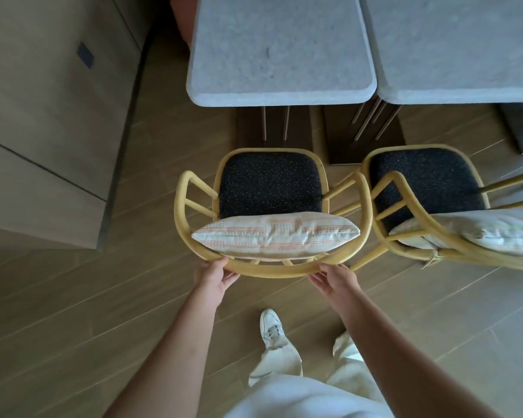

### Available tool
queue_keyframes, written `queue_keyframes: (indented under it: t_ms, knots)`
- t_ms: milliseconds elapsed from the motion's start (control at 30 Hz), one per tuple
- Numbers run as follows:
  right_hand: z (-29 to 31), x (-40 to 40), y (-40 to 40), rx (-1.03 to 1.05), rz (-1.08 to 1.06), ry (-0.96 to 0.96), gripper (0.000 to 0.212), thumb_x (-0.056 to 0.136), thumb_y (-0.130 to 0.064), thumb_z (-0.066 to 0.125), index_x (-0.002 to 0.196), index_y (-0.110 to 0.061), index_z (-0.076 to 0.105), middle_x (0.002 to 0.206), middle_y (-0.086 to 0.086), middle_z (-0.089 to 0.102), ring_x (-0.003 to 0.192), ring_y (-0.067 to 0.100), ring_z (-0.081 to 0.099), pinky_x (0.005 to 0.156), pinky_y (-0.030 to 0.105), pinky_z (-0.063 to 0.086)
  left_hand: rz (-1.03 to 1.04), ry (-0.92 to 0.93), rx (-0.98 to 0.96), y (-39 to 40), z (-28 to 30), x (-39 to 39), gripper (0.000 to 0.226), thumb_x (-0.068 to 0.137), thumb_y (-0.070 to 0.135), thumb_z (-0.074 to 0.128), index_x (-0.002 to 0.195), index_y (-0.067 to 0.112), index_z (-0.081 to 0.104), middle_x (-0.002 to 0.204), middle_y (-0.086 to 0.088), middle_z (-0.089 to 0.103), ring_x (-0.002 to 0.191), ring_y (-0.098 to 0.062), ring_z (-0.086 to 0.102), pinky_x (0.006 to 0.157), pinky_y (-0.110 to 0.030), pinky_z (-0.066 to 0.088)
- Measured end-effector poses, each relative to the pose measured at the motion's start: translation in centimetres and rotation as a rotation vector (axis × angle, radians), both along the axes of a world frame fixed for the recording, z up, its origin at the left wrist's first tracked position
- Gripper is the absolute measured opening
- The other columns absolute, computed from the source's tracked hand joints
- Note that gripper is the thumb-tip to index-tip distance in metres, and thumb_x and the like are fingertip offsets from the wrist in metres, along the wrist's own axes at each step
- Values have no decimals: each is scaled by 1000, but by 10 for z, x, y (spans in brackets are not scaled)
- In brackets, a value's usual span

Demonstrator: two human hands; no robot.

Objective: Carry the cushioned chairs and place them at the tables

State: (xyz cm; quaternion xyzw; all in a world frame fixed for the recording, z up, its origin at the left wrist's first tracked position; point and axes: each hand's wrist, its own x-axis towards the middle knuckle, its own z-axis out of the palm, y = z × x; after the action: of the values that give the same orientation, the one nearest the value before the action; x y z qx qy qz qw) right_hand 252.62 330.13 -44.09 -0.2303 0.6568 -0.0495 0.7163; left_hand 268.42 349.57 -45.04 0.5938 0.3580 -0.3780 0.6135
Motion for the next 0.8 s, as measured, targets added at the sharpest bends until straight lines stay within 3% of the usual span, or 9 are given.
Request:
queue_keyframes:
  t_ms: [200, 400, 567, 667, 733, 800]
  knots:
    - [-4, -5, 2, -42, 35, 25, 25, 96, 8, 54, 118, -3, 59, 101, 15, 72, 83, 23, 74, 88, 42, 60, 14, 20, -26, 6, 3, -9, 12, 101, -2, 54, 104, 7, 61, 103, -15, 67, 90, -26, 67, 86, -45, 53]
    - [3, -9, 3, -20, 84, 24, 24, 96, 3, 56, 119, -1, 60, 106, 16, 71, 89, 24, 72, 81, 37, 60, -11, -44, 18, 14, 10, -22, 25, 102, 10, 59, 125, 2, 59, 119, -20, 65, 105, -31, 66, 89, -43, 55]
    - [19, -2, 11, 10, 189, 40, 28, 98, -9, 58, 125, -4, 54, 115, 15, 64, 102, 27, 68, 74, 37, 57, 33, -85, 59, 13, 34, -24, 26, 103, 30, 57, 122, 13, 57, 115, -12, 66, 100, -23, 68, 68, -37, 56]
    - [26, -8, 17, -7, 256, 41, 28, 98, -16, 60, 124, -6, 55, 108, 13, 63, 100, 25, 68, 77, 36, 58, 89, -117, 45, 9, 47, -29, 27, 103, 38, 56, 121, 19, 58, 112, -7, 66, 95, -18, 67, 63, -34, 54]
    - [33, -12, 15, -32, 310, 58, 27, 98, -20, 62, 118, -4, 57, 100, 12, 63, 93, 22, 68, 81, 36, 58, 118, -158, 38, 5, 58, -35, 32, 102, 40, 55, 126, 20, 58, 115, -6, 66, 96, -16, 65, 64, -32, 52]
    - [45, -13, 9, -72, 376, 48, 25, 98, -23, 61, 115, -5, 58, 101, 13, 64, 92, 21, 67, 85, 37, 58, 140, -207, 21, 1, 70, -41, 35, 103, 41, 53, 130, 19, 57, 120, -5, 64, 102, -17, 64, 74, -34, 53]
